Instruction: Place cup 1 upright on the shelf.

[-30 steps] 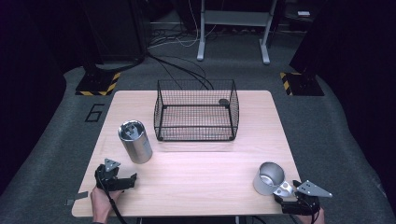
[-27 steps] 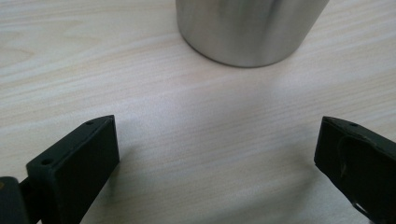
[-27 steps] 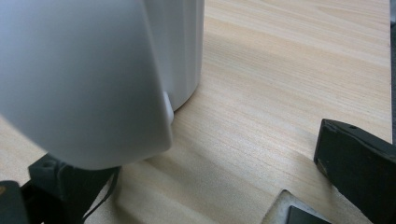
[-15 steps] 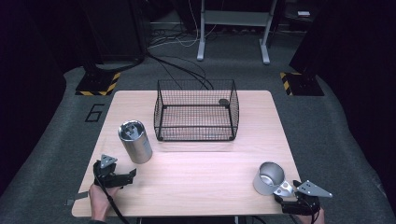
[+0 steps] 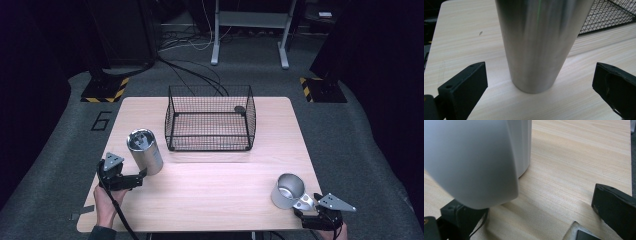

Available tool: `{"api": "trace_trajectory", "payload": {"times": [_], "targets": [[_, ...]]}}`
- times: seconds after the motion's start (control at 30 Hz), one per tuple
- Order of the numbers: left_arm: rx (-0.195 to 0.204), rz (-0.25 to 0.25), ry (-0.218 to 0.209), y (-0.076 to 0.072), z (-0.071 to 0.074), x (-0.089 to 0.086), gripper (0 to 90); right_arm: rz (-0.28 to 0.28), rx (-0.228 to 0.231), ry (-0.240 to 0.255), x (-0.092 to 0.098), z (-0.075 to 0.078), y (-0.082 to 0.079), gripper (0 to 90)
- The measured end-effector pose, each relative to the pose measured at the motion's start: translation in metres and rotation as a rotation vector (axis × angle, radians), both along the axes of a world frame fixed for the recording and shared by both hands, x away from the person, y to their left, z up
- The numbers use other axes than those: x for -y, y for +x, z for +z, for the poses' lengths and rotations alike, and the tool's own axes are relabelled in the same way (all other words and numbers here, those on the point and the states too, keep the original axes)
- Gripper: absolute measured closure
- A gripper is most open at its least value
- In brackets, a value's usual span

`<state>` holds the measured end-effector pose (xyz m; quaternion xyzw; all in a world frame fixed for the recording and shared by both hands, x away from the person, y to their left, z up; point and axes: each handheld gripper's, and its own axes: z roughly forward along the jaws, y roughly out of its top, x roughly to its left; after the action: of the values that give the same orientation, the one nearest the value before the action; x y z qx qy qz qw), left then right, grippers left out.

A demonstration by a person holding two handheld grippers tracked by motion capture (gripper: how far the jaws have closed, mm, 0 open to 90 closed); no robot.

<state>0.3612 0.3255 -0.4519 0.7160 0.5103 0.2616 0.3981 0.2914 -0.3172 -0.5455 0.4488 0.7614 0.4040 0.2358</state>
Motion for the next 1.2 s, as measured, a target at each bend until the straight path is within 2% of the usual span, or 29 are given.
{"api": "trace_trajectory", "payload": {"times": [0.23,0.67,1.0,1.2], "targets": [[0.024,-0.022,-0.005,0.006,0.011,0.004,0.0,-0.004,-0.003,0.004,0.000,0.000,0.000,0.6],[0.062,-0.014,-0.039,0.022,0.023,0.004,0.0,-0.003,-0.003,0.006,0.000,0.000,0.000,0.7],[0.060,-0.026,-0.081,0.035,0.026,0.006,0.0,-0.001,0.000,-0.001,0.000,0.000,0.000,0.7],[0.059,-0.023,-0.079,0.041,0.026,0.007,0.0,-0.001,0.003,-0.001,0.000,0.000,0.000,0.9]]}}
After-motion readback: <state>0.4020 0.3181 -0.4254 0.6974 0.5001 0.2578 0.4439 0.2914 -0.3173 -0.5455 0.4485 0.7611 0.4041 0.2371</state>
